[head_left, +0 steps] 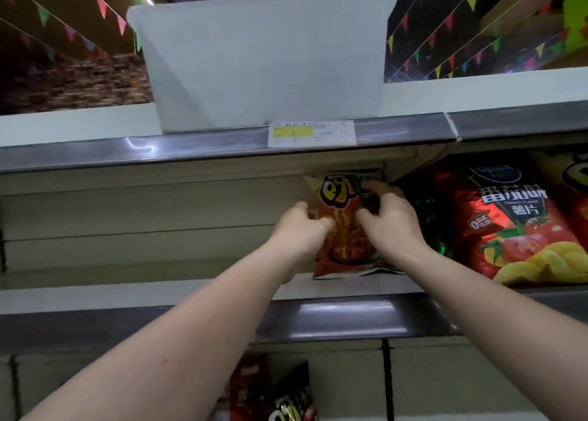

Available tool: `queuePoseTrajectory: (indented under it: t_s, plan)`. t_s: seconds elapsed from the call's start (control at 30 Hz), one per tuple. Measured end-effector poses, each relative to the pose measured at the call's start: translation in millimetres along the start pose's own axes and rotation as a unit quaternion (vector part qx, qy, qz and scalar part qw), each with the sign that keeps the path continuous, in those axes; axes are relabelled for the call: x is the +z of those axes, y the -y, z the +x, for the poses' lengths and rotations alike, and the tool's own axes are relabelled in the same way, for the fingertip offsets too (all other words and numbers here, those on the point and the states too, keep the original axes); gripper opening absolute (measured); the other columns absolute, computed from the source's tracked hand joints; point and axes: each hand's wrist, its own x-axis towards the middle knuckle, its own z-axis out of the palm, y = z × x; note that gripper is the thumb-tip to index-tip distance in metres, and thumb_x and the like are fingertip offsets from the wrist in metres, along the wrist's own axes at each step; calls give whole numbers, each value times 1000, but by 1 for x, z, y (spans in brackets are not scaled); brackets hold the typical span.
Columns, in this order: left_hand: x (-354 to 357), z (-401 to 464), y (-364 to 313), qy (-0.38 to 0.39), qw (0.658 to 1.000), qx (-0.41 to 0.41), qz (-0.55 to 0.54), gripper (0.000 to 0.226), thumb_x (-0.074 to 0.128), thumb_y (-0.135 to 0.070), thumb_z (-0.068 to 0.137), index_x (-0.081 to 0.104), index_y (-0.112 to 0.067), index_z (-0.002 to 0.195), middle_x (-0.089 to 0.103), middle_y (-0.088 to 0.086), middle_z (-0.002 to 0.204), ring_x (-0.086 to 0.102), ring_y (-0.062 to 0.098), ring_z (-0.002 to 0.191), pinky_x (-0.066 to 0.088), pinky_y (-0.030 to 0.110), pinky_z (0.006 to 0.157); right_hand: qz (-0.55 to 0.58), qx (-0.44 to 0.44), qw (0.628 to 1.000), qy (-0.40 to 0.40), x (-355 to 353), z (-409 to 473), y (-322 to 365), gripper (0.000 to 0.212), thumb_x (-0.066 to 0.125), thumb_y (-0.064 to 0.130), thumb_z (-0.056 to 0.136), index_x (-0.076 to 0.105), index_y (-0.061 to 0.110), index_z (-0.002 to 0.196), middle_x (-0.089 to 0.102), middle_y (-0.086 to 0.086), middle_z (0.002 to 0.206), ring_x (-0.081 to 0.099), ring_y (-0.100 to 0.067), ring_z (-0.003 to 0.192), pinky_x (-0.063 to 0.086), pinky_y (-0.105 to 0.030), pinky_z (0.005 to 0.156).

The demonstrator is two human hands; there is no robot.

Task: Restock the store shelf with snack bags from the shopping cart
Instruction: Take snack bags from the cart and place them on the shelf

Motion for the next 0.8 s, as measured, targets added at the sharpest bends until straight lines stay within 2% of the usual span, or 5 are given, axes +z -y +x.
queuePoseTrajectory:
  t_s: [0.17, 0.3, 0.37, 0.5, 0.8]
  plan:
    - [-41, -55, 21, -61, 997, 26, -34, 35, 55, -18, 92, 52, -22, 127, 58, 2, 122, 55, 15, 108, 43, 26, 90, 76, -163, 983, 43, 6, -66, 44, 35, 56, 11, 88, 56, 18, 122, 51, 8, 112, 45, -1, 101, 30, -7, 78]
    - [-80, -103, 54, -113, 993, 3, -39, 25, 54, -10, 91, 54, -23, 112, 60, -3, 100, 56, 7, 79, 46, 18, 72, 166, -197, 957, 134, 34, -127, 78, 32, 58, 7, 86, 58, 25, 112, 51, 14, 103, 44, 9, 93, 33, 5, 76]
    - [-100, -129, 75, -130, 991, -23, -30, 25, 54, -9, 90, 55, -23, 111, 62, -4, 100, 55, 6, 78, 42, 12, 64, 199, -210, 939, 184, 52, -159, 92, 35, 59, 3, 84, 56, 30, 106, 56, 13, 102, 48, 7, 95, 35, 1, 80]
    - [-137, -184, 127, -179, 979, -95, -19, 23, 56, -9, 89, 58, -22, 109, 64, 0, 107, 59, 15, 99, 46, 25, 85, 248, -193, 905, 287, 93, -223, 111, 40, 59, 5, 83, 54, 35, 107, 59, 10, 108, 55, -5, 102, 44, -20, 90]
    - [-166, -325, 264, -236, 910, -341, 7, 19, 55, -10, 91, 56, -18, 108, 56, 0, 98, 54, 15, 95, 43, 25, 82, 222, -145, 795, 546, 178, -365, 114, 35, 59, 11, 87, 52, 29, 118, 55, 12, 108, 55, -4, 101, 43, -11, 82]
